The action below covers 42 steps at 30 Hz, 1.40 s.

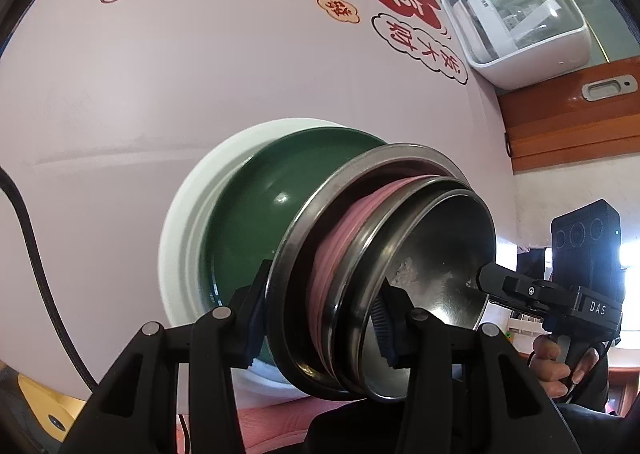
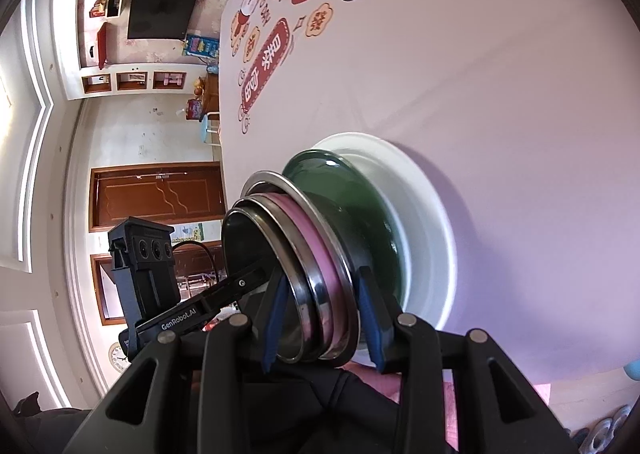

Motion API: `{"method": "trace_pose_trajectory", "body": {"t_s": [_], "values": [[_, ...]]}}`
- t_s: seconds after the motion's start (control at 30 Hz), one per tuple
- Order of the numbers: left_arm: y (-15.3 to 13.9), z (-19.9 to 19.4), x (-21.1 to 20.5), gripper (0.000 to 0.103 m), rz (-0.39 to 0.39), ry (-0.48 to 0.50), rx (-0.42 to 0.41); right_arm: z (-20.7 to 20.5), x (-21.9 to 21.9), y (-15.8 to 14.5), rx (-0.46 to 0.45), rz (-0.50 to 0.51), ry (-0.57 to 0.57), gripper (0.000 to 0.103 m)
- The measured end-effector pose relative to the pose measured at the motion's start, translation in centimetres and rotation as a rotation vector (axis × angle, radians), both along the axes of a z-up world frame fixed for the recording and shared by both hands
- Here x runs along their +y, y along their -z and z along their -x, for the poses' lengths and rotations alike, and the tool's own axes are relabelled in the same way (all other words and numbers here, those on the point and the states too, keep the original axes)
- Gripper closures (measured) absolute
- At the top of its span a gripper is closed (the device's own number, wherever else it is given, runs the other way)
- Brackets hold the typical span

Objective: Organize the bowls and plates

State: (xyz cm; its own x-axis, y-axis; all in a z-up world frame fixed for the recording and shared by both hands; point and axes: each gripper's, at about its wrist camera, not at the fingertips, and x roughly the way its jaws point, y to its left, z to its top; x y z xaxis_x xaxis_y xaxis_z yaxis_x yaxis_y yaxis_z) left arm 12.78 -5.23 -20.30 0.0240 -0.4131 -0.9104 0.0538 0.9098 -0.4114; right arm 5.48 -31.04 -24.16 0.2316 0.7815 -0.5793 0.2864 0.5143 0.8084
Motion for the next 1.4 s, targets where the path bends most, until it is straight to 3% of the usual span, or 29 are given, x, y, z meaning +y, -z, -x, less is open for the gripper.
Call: {"method": "trace_pose_trajectory", "body": {"t_s": [0.43,0.67,0.8,1.07,1.17,1.3,1.4], "values": [[0.9,0.1,-0.2,0.058,-0.065,-0.098,0.048,-2.4,-0.2,2.1,0.036,-0.061,-0.097,0.068],[0.9,0.1,0.1,0.057,-0.08,-0.132,0.066,-2.9,0.2,1.9,0.005,-0.033,-0.129,0.068],[0.9,-0.2,-0.2,0.057,-0.099,-0.13,0.066,-2.9,0.9,1.2,-0.03,0.034,-0.161,0.066],[-0.6,0.1,-0.2,0.054,-0.108,-0.081,0.001,-2.2,3.0,-1.0,-0.111,0.266,-0.179,0.065],[-1.7,0.4,-0.1,0.051,-0.088,-0.043,-0.044,-1.7,3.5,-1.6,-0.132,0.324,-0.142,0.056],[-3.7,1.4,0.3,0.043,-0.068,0.002,-0.119,-0.6,4.4,-2.9,-0.175,0.398,-0.103,0.037],[-5.1,2.3,0.6,0.042,-0.062,0.035,-0.168,0.2,5.2,-3.4,-0.186,0.464,-0.091,0.033]]}}
